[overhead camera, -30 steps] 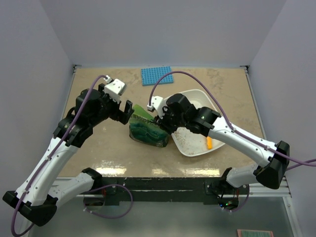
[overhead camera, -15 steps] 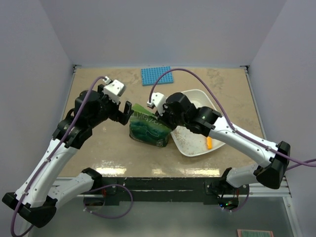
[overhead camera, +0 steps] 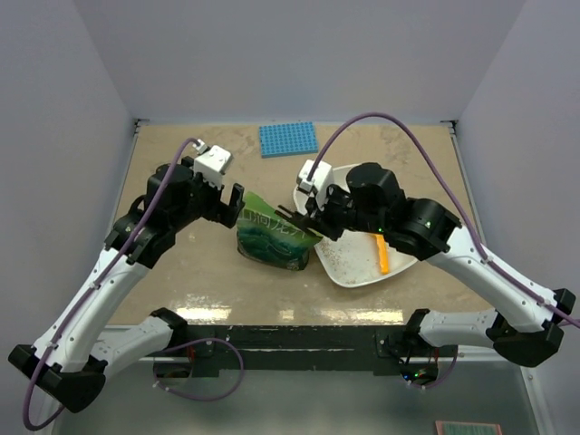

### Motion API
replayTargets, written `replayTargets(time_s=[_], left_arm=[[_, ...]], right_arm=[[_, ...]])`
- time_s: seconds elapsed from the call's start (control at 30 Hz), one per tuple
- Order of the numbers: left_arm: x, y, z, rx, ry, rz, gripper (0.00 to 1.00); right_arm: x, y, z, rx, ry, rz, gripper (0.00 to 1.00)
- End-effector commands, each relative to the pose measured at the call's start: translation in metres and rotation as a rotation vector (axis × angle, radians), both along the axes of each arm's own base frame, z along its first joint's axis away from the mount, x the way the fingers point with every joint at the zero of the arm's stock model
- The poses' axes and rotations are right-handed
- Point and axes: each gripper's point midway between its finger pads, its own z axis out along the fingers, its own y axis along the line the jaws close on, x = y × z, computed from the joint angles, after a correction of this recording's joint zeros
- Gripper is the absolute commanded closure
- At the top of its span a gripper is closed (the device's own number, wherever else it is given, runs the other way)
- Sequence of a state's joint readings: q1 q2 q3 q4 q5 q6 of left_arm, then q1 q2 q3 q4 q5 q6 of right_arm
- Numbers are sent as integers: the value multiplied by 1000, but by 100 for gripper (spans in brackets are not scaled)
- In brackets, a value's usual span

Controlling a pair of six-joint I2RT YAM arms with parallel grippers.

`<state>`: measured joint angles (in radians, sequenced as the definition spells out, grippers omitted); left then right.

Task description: Fill the litter box with clean litter

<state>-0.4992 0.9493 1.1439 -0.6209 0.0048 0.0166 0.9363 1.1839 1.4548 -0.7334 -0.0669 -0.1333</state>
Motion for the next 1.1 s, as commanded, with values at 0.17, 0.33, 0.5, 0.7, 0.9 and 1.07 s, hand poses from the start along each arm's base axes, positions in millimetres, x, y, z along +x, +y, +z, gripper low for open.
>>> replayTargets(time_s=[0.17,0.33,0.5,0.7,0.9,1.07], left_arm=[[9,16,37,-118,-87,165,0],[8,17,31,-108,-65,171,0],[5,12,30,-124,-69,137,0],[10,8,26,-105,-51,127,0],[9,-9,4,-139,1,61,0],[2,-31,-17,-200,62,-30,0]], right_arm=[[-35,12,-28,68,140,89,100],[6,-19,1,192,91,-292,100],[46,-88,26,278,-22,-760,100],[96,-168,0,396,-8,-1137,100],[164,-238,-35,451,-25,-1406,100],[207,-315,-61,590,-21,-1653,100]])
